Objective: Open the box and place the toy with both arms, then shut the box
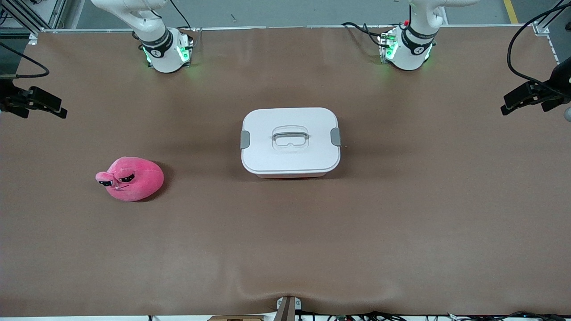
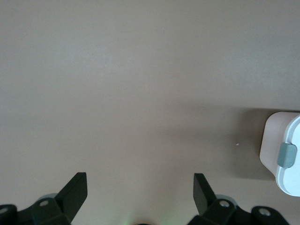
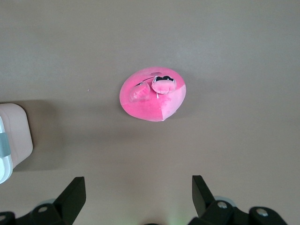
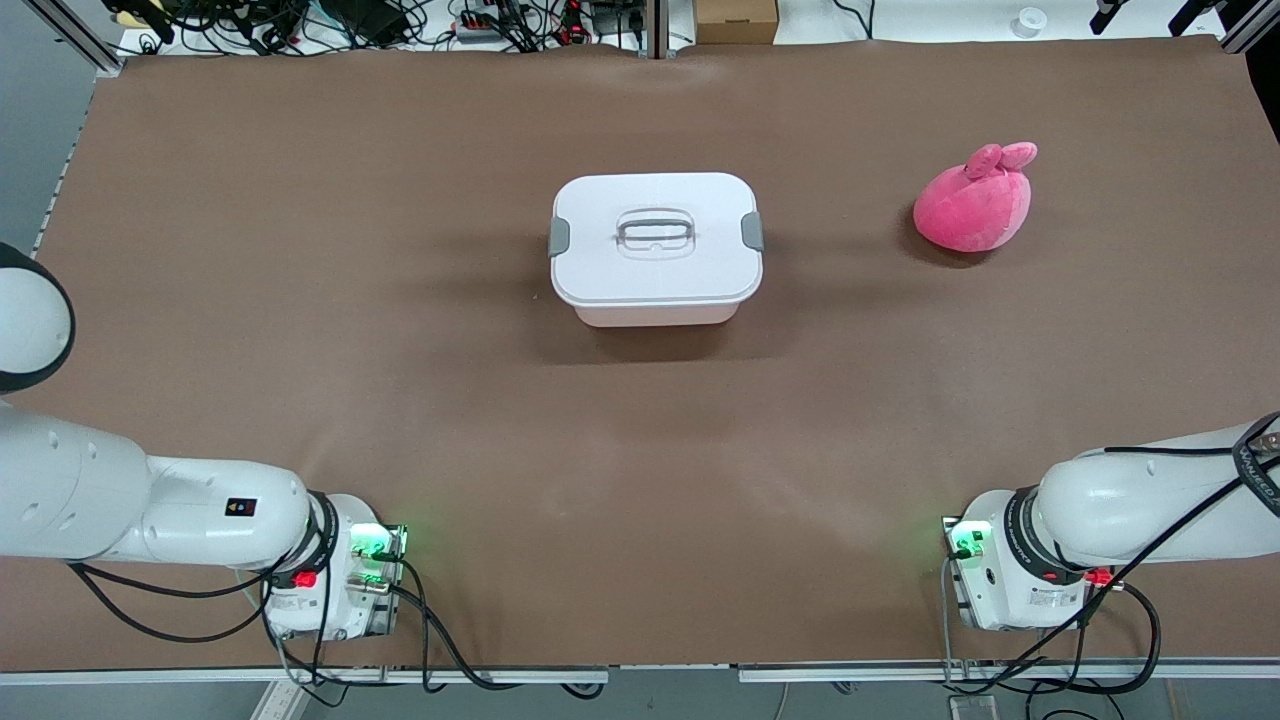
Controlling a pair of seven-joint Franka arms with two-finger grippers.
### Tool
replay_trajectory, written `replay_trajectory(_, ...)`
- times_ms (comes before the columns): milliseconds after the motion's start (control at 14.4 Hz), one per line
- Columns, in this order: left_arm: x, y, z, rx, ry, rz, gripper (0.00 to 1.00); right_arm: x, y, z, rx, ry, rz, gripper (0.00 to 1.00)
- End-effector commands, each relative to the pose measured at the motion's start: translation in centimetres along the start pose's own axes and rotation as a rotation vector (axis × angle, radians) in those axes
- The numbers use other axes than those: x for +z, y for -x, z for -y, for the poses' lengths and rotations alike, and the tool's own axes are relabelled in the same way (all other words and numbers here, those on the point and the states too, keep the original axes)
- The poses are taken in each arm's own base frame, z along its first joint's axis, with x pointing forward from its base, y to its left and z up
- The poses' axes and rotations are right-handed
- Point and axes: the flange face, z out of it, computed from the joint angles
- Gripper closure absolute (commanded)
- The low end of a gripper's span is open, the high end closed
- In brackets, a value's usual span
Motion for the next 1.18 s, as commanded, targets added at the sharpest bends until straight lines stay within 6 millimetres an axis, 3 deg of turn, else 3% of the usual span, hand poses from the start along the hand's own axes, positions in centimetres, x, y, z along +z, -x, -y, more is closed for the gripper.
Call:
replay_trajectory(0, -0.4, -0.4, 0.3, 0.016, 0.002, -0.007, 0.0, -0.5, -0.1, -0.3, 0.012, 0.001, 0.002, 0.0)
replay_trajectory(557, 0.0, -0.7, 0.5, 0.007, -0.014, -0.002, 0.0, -0.4, -0.1, -0.4, 0.013, 0.001, 0.004, 0.0)
replay_trajectory(1115, 1.4, -3.1, 0.3, -0.009, -0.022, 0.014, 0.0, -0.4, -0.1, -0.6, 0.016, 0.0, 0.004, 0.0)
